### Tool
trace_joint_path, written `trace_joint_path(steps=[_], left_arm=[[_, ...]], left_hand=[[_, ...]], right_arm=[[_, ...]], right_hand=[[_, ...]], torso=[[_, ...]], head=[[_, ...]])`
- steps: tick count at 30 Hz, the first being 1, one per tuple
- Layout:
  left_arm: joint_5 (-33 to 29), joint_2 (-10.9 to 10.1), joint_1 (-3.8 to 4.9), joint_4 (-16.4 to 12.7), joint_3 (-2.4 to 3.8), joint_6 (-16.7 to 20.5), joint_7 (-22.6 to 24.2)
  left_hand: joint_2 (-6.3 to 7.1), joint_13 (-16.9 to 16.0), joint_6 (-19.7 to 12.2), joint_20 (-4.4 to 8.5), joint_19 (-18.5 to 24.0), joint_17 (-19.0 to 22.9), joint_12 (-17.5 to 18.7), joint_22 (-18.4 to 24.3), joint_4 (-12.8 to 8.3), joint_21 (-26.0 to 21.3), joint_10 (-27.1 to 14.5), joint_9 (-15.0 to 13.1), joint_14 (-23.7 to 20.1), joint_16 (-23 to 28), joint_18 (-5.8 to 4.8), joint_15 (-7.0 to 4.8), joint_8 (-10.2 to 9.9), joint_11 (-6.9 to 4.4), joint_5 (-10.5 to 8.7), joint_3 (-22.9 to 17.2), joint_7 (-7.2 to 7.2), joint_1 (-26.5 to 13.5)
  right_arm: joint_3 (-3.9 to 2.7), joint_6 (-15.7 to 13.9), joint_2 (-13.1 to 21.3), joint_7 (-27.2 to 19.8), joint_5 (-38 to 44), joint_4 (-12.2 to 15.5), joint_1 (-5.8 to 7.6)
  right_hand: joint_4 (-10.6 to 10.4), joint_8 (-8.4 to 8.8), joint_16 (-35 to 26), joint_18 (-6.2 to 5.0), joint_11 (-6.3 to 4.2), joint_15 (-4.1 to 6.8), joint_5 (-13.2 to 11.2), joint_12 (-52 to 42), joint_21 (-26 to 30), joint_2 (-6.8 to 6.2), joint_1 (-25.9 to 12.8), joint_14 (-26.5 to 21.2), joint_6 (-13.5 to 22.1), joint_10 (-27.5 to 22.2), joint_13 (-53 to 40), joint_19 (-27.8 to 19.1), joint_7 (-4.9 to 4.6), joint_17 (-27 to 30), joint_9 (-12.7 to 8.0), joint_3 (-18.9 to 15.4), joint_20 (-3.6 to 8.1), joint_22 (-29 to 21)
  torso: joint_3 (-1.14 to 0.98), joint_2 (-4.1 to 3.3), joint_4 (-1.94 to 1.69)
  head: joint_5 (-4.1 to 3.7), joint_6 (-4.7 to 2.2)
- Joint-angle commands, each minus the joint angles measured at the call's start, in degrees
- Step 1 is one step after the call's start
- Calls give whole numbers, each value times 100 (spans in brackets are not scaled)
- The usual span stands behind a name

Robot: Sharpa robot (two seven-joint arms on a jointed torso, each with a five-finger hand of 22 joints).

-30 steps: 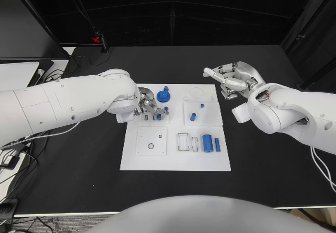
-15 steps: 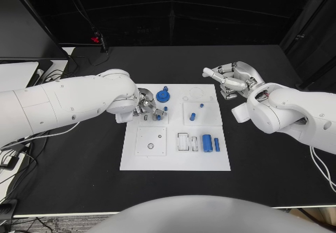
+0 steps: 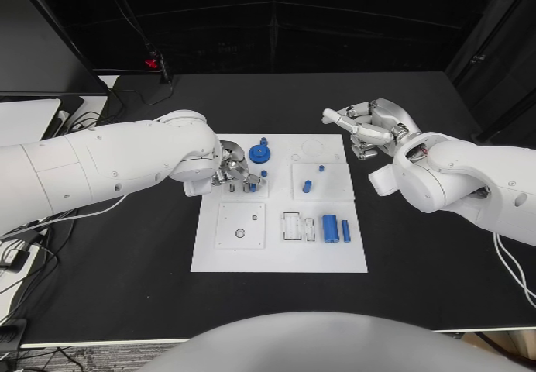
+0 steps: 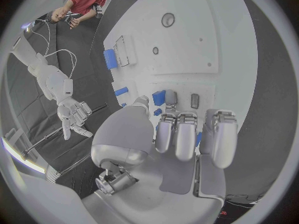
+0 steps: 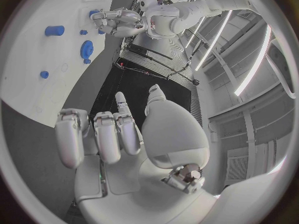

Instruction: Assemble the parts on the task board

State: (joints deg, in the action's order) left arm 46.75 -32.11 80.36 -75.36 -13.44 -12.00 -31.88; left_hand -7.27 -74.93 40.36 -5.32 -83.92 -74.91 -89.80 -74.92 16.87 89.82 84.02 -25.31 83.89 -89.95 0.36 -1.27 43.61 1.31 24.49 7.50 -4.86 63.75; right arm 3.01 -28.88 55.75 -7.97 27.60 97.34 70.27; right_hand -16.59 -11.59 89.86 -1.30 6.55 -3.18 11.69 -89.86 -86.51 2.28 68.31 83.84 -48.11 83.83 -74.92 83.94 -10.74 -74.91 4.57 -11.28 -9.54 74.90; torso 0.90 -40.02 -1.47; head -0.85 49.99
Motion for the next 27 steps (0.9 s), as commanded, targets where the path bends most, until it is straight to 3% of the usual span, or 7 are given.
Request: trace_joint_path(steps=[1, 15, 21, 25, 27], left_arm=[[27, 14, -2, 5, -2, -18, 27], [27, 18, -6, 3, -2, -1, 76], [27, 19, -7, -10, -2, -5, 89], [27, 22, -7, 4, -2, -5, 85], [27, 22, -7, 14, -2, 13, 98]], left_hand=[[-54, -1507, 50, 36, -608, -1509, -20, -1508, -18, 18, 598, -42, 611, -5, -36, -51, -19, -30, 42, 2, 27, 50], [-148, -1507, 75, 60, -608, -1509, -20, -1508, -18, 18, 598, -223, 611, -5, -36, -83, -33, -68, 110, -134, 68, 349], [-164, -1507, 75, 84, -608, -1509, -20, -1508, -29, 18, 598, -339, 611, -5, -36, -112, -70, -95, 244, -294, 96, 646], [-179, -1507, 84, 95, -608, -1509, -20, -1508, -18, 18, 598, -397, 611, -5, -36, -120, -99, -101, 367, -375, 100, 743], [-153, -1507, 87, 103, -608, -1509, -20, -1508, -18, 18, 598, -441, 611, -5, -36, -129, -125, -107, 686, -453, 107, 829]], right_arm=[[-2, 13, -4, 31, -17, 0, 7], [0, 10, 1, 85, -17, -11, 6], [0, 4, 3, 100, -17, -7, 6], [1, 3, -2, 110, -17, -11, 6], [1, -1, 2, 113, -17, -11, 6]], right_hand=[[-7, -23, 14, 17, 5, -20, 33, -14, -4, 53, -26, 616, 46, 617, -1508, 317, 10, -1509, -8, -37, -13, 1363], [-7, -25, 14, 16, 4, -18, 33, -14, 0, 54, -28, 616, 51, 617, -1508, 313, 10, -1509, -10, -41, -12, 1360], [-7, -25, 14, 16, 4, -18, 33, -14, 0, 54, -28, 616, 51, 617, -1508, 313, 10, -1509, -10, -41, -12, 1360], [-7, -25, 14, 16, 4, -18, 33, -14, 0, 54, -28, 616, 51, 617, -1508, 313, 10, -1509, -10, -41, -12, 1360], [-7, -25, 14, 16, 4, -18, 33, -14, 0, 54, -28, 616, 51, 617, -1508, 313, 10, -1509, -10, -41, -12, 1360]], torso=[[-2, -1, 2], [-1, 3, 1], [-4, 1, -8], [1, 2, 9], [-2, 0, 2]], head=[[1, 1], [-6, 1], [-23, 1], [-2, 1], [-13, 1]])
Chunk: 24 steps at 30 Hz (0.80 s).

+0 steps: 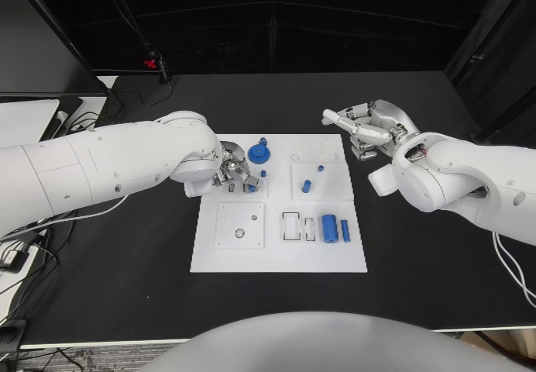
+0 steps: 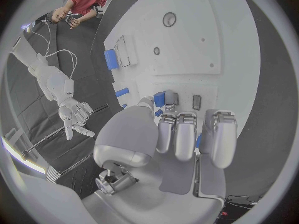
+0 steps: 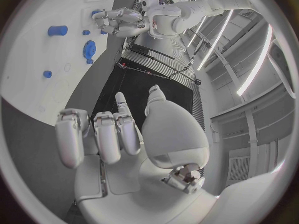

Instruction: Assemble the parts on the task board

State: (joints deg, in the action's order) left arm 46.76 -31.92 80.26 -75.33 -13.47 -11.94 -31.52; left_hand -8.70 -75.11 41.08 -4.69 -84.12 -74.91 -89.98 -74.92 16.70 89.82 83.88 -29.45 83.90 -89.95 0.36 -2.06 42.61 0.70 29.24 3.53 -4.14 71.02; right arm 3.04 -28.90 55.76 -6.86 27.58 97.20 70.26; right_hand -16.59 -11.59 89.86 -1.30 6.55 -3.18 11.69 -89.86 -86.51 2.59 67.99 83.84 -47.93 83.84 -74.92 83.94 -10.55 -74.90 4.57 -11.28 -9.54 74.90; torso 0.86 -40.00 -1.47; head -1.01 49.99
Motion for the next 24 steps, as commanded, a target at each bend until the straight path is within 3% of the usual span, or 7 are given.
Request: trace_joint_path(steps=[1, 4, 12, 24], left_arm=[[26, 3, 3, 13, 1, 11, 68], [26, -3, 3, 17, 1, 15, 90], [26, -19, 3, 16, 1, 88, 168], [26, -228, 22, -153, 3, 217, 324]], left_hand=[[10, -1489, 19, 42, -588, -1509, -2, -1508, -1, 18, 612, -43, 610, -5, -36, -51, -34, -48, 305, -80, 36, 125], [105, -1489, 19, 51, -588, -1509, -2, -1508, -44, 18, 612, -100, 610, -5, -36, -61, -61, -57, 458, -180, 47, 282], [244, -1489, 38, 70, -588, -1509, -2, -1508, -88, 18, 612, -222, 610, -5, -36, -76, -112, -62, 654, -462, 49, 647], [312, -1489, 50, 72, -588, -1509, -2, -1508, -79, 18, 612, -260, 610, -5, -36, -76, -132, -59, 691, -527, 47, 713]], right_arm=[[-2, -1, 0, 3, -16, 1, 7], [-1, -7, 1, 6, -16, -6, 7], [1, -7, 1, 28, -16, -21, 6], [8, 1, 0, 61, -16, -57, -7]], right_hand=[[-7, -25, 14, 16, 4, -18, 33, -14, 0, 22, 4, 616, 32, 616, -1508, 313, -8, -1510, -10, -41, -12, 1360], [-7, -25, 14, 16, 4, -18, 33, -14, 0, 22, 4, 616, 32, 616, -1508, 313, -8, -1510, -10, -41, -12, 1360], [-7, -27, 14, 16, 2, -15, 36, -14, 1, 26, 2, 616, 40, 616, -1508, 312, -7, -1510, -11, -46, -10, 1360], [-8, -28, 14, 14, 1, -14, 36, -14, 7, 30, 0, 616, 47, 616, -1508, 307, -7, -1510, -13, -49, -9, 1358]], torso=[[3, -1, 3], [7, 3, 12], [2, 2, 0], [-4, 3, -5]], head=[[0, 1], [-7, 1], [-21, 1], [-16, 1]])
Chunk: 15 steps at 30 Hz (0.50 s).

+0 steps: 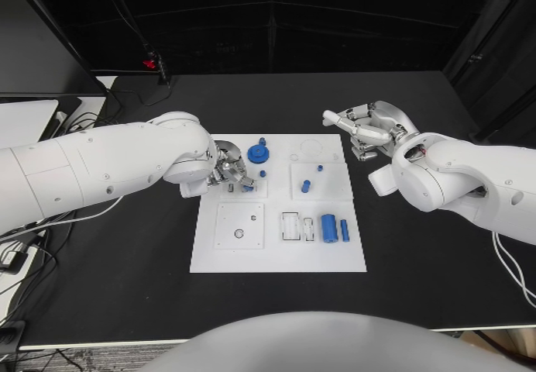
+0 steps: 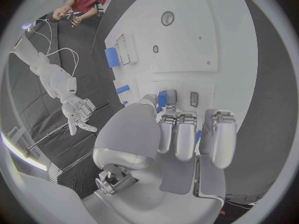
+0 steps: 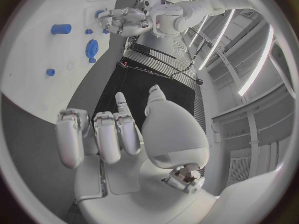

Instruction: Assemble the parts on the task board

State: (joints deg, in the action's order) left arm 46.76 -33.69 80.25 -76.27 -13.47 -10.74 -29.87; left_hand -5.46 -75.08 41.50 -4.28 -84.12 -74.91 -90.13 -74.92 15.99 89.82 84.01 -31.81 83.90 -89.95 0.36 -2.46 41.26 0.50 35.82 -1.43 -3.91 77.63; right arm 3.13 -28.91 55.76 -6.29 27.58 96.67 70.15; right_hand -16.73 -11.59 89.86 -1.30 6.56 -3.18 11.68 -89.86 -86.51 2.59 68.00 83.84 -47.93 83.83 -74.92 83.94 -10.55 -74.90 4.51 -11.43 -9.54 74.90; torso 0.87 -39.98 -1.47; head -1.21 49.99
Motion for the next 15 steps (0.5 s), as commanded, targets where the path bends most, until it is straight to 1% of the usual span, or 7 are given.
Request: trace_joint_path(steps=[1, 4, 6, 8, 11, 14, 15], left_arm=[[26, -79, 31, -84, 3, 107, 172], [26, -148, 52, -139, 3, 128, 209], [26, -201, 66, -176, 3, 148, 237], [26, -244, 72, -209, 3, 153, 238], [26, -331, 79, -275, 3, 124, 218], [25, -400, 84, -316, 3, 66, 180], [25, -421, 85, -324, 3, 40, 154]], left_hand=[[-8, -1492, 9, 32, -588, -1509, 13, -1508, -8, 18, 599, -27, 610, -5, -36, -37, 2, -38, 34, -35, 25, 56], [-6, -1492, 11, 32, -588, -1509, 13, -1508, -8, 18, 599, -28, 610, -5, -36, -38, 2, -38, 34, -38, 25, 59], [-3, -1492, 14, 32, -588, -1509, 13, -1508, -7, 18, 599, -31, 610, -5, -36, -38, 1, -38, 35, -43, 24, 64], [-3, -1492, 17, 32, -588, -1509, 13, -1508, -3, 18, 599, -34, 610, -5, -36, -39, 1, -37, 38, -48, 24, 66], [-7, -1492, 26, 33, -588, -1509, 13, -1508, 15, 18, 599, -41, 610, -5, -36, -40, -1, -35, 42, -60, 20, 63], [-9, -1492, 29, 33, -588, -1509, 13, -1508, 29, 18, 599, -45, 610, -5, -36, -41, -4, -32, 42, -66, 17, 58], [-8, -1492, 30, 34, -588, -1509, 13, -1508, 35, 18, 599, -47, 610, -5, -36, -41, -6, -31, 41, -67, 15, 55]], right_arm=[[0, 2, 1, 7, -15, -6, 2], [2, 2, 0, 14, -15, -13, -2], [4, 2, -2, 21, -15, -18, -6], [5, 4, -4, 26, -15, -21, -8], [7, 2, -7, 39, -15, -28, -11], [9, -4, 1, 44, -15, -30, -14], [10, -6, 2, 45, -15, -31, -15]], right_hand=[[6, -28, 14, 13, 0, -14, 36, -14, 7, 30, -1, 616, 47, 617, -1508, 307, -7, -1510, -7, -34, -9, 1358], [6, -28, 14, 13, 0, -14, 36, -14, 7, 30, -1, 616, 47, 617, -1508, 307, -7, -1510, -7, -34, -9, 1358], [5, -28, 14, 12, 0, -13, 35, -14, 11, 34, -4, 616, 52, 617, -1508, 304, -6, -1510, -8, -36, -8, 1356], [5, -28, 14, 12, 0, -13, 35, -14, 11, 34, -4, 616, 52, 617, -1508, 304, -6, -1510, -8, -36, -8, 1356], [5, -28, 14, 12, 0, -13, 35, -14, 11, 34, -4, 616, 52, 617, -1508, 304, -6, -1510, -8, -36, -8, 1356], [4, -29, 14, 11, 0, -12, 34, -14, 13, 36, -5, 616, 54, 617, -1508, 302, -6, -1510, -8, -38, -8, 1355], [4, -29, 14, 11, -1, -12, 34, -14, 14, 37, -6, 616, 55, 617, -1508, 301, -6, -1510, -9, -39, -7, 1354]], torso=[[-3, 1, -5], [-4, 3, -10], [-1, -2, 0], [0, -4, 0], [5, -1, 11], [-4, -3, -10], [-3, -1, -10]], head=[[6, 1], [13, 1], [34, 1], [29, 1], [34, 1], [24, 1], [28, 1]])
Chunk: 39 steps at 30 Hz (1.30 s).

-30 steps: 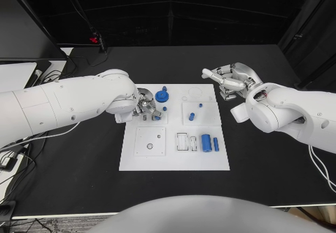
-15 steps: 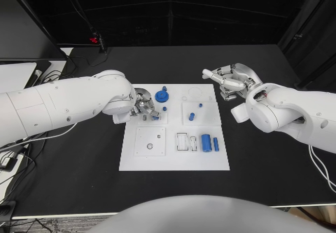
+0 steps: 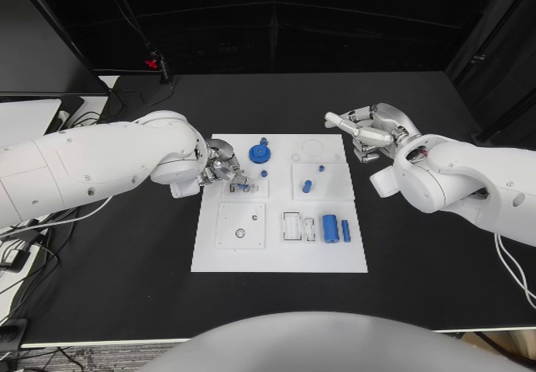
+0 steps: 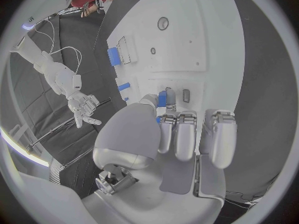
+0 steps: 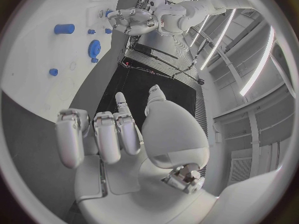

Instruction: Assemble the parts on the task board

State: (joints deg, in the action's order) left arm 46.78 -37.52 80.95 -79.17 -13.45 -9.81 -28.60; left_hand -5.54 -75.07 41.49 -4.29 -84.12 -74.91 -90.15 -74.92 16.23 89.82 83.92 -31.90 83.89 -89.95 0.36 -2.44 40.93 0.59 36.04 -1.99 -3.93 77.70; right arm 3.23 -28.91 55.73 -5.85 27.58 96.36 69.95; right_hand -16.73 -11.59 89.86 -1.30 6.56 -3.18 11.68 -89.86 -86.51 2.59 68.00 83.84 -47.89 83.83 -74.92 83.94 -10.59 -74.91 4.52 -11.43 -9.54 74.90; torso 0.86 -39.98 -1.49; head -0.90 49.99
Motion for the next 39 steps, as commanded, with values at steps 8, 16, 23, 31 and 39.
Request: trace_joint_path(steps=[8, 16, 23, 31, 39], left_arm=[[22, -38, 17, 37, 1, -181, -114], [22, 105, 14, 180, 0, -249, -197], [22, 171, 14, 245, 0, -241, -216], [22, 225, 13, 305, 0, -303, -279], [23, 273, 12, 345, 0, -354, -331]], left_hand=[[18, -1493, 34, 35, -588, -1509, 15, -1508, 35, 18, 608, -45, 611, -5, -36, -42, 16, -34, 12, -10, 9, 23], [23, -1493, 31, 35, -588, -1509, 15, -1508, 43, 18, 608, -49, 611, -5, -36, -41, 7, -30, 5, -11, 5, 9], [19, -1493, 33, 35, -588, -1509, 15, -1508, 50, 18, 608, -63, 611, -5, -36, -37, -16, -23, -55, -19, -2, -37], [16, -1493, 34, 35, -588, -1509, 15, -1508, 50, 18, 608, -67, 611, -5, -36, -36, -24, -21, -76, -22, -3, -50], [30, -1493, 27, 34, -588, -1509, 15, -1508, 36, 18, 608, -76, 611, -5, -36, -35, -38, -22, -103, -34, 1, -41]], right_arm=[[2, -6, 2, -10, -14, 2, 1], [3, 7, -5, -27, -15, 1, -2], [4, 13, -9, -31, -15, 7, -3], [4, 13, -9, -89, -15, 24, -3], [5, 26, -14, -127, -15, 49, -3]], right_hand=[[4, -30, 14, 10, -1, -12, 34, -14, 18, 39, -8, 616, 54, 617, -1508, 297, -2, -1509, -10, -40, -7, 1353], [0, -34, 14, 10, -3, -9, 35, -14, 20, 47, -23, 616, 65, 617, -1508, 296, -1, -1509, -12, -51, -4, 1352], [0, -34, 14, 10, -3, -9, 35, -14, 20, 47, -23, 616, 65, 617, -1508, 296, -1, -1509, -12, -51, -4, 1352], [-1, -35, 14, 9, -5, -8, 38, -14, 21, 54, -35, 616, 78, 617, -1508, 294, 1, -1509, -15, -60, -2, 1351], [-1, -37, 14, 8, -6, -7, 38, -14, 26, 56, -42, 616, 82, 617, -1508, 290, 3, -1509, -16, -65, -1, 1349]], torso=[[4, -5, 1], [3, -8, 4], [2, -10, 5], [3, -6, 6], [6, -4, 11]], head=[[19, 1], [10, 1], [14, 1], [14, 1], [-6, 1]])
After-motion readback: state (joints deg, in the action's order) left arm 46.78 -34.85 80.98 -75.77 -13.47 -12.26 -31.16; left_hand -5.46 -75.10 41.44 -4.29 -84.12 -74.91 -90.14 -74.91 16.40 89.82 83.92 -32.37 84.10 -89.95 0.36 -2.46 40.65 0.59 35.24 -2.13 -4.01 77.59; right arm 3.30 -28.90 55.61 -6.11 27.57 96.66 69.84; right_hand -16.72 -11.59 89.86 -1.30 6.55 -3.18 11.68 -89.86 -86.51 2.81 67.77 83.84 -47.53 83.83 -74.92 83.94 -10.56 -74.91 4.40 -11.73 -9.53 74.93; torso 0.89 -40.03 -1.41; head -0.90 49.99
